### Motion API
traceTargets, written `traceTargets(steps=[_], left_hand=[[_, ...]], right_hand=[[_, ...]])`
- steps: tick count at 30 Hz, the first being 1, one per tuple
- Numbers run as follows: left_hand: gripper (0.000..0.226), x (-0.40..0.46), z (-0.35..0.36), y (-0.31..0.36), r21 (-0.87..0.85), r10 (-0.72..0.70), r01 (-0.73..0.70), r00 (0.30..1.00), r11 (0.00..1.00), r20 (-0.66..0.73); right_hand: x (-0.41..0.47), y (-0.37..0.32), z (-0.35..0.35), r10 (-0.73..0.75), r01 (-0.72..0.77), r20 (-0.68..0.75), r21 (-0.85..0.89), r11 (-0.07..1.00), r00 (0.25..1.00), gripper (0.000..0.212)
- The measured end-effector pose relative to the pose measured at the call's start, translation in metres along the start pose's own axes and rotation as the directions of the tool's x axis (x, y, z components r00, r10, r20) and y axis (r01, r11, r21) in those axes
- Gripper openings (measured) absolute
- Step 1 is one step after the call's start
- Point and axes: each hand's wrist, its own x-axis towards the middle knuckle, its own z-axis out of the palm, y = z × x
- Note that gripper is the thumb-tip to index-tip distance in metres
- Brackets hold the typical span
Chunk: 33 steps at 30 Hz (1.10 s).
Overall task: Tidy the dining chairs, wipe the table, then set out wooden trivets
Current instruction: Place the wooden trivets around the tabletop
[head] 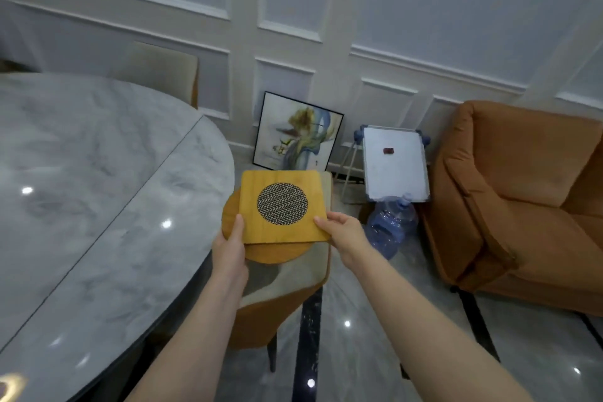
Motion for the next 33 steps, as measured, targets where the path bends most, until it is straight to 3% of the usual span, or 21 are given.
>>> traceTargets(steps=[7, 18, 22, 24, 27, 33], left_hand=[[0.043, 0.085, 0.022, 0.013, -0.082, 0.048, -0.063, 0.983, 0.995, -0.175], [0.027, 0.154, 0.014, 0.048, -0.230, 0.097, -0.213, 0.897, 0.950, -0.431], [0.028, 0.167, 0.001, 0.059, -0.256, 0.128, -0.326, 0.809, 0.910, -0.574], [0.026, 0.173, -0.003, 0.055, -0.231, 0.151, -0.393, 0.731, 0.890, -0.665], [0.038, 0.178, -0.004, 0.044, -0.251, 0.149, -0.461, 0.670, 0.851, -0.727], [0.032, 0.185, 0.012, 0.024, -0.299, 0.069, -0.541, 0.558, 0.786, -0.827]], right_hand=[[0.109, -0.039, 0.050, 0.150, -0.136, 0.344, -0.064, 0.989, 0.927, 0.031], [0.212, -0.068, 0.151, 0.266, -0.165, 0.543, -0.228, 0.960, 0.796, 0.037], [0.233, -0.064, 0.198, 0.307, -0.146, 0.656, -0.290, 0.946, 0.690, 0.037], [0.245, -0.061, 0.218, 0.346, -0.132, 0.702, -0.342, 0.930, 0.623, 0.038], [0.261, -0.057, 0.235, 0.371, -0.101, 0.738, -0.384, 0.918, 0.563, 0.044], [0.286, -0.054, 0.254, 0.409, -0.074, 0.805, -0.420, 0.904, 0.429, 0.044]])
